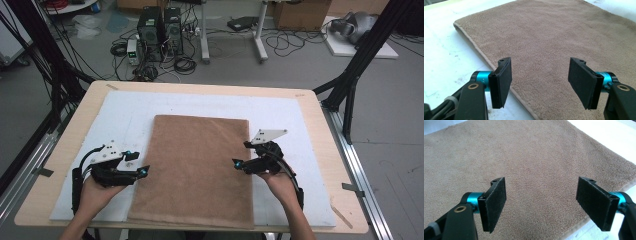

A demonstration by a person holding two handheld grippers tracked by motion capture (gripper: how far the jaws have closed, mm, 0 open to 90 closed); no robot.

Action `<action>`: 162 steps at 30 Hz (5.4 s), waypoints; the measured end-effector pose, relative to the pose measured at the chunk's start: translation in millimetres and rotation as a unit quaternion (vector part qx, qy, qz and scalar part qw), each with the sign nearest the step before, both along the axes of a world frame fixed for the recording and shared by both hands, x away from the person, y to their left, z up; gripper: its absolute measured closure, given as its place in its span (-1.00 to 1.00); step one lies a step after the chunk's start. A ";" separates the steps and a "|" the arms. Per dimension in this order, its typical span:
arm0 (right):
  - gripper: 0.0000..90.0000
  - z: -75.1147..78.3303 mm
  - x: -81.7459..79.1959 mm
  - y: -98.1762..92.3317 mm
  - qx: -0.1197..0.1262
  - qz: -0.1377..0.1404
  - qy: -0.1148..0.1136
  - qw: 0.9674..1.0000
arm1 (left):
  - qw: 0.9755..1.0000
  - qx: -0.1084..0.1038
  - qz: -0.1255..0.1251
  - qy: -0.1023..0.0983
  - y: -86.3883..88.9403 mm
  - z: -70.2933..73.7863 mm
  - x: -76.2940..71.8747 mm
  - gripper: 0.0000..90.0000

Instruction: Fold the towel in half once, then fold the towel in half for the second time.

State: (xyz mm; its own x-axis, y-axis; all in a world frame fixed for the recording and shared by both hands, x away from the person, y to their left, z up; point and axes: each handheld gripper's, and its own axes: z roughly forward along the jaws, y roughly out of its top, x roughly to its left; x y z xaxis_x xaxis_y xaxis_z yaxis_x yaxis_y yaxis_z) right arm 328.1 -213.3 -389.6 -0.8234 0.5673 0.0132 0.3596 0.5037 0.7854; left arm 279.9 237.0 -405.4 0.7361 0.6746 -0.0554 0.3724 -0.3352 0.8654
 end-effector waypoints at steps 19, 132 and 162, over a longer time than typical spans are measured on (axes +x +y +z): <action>-0.49 2.5 0.2 2.4 -0.005 0.001 -0.006 1.000 | 1.000 -0.009 -0.001 0.004 -2.8 -0.1 8.4 -0.25; 0.05 5.1 -5.0 -33.9 0.004 -0.032 0.050 0.998 | 0.999 0.016 0.020 0.027 23.2 8.3 12.0 0.18; 0.75 -27.8 27.0 -9.0 0.005 0.008 0.107 0.994 | 0.996 0.060 -0.003 0.065 -10.2 -10.2 61.0 0.90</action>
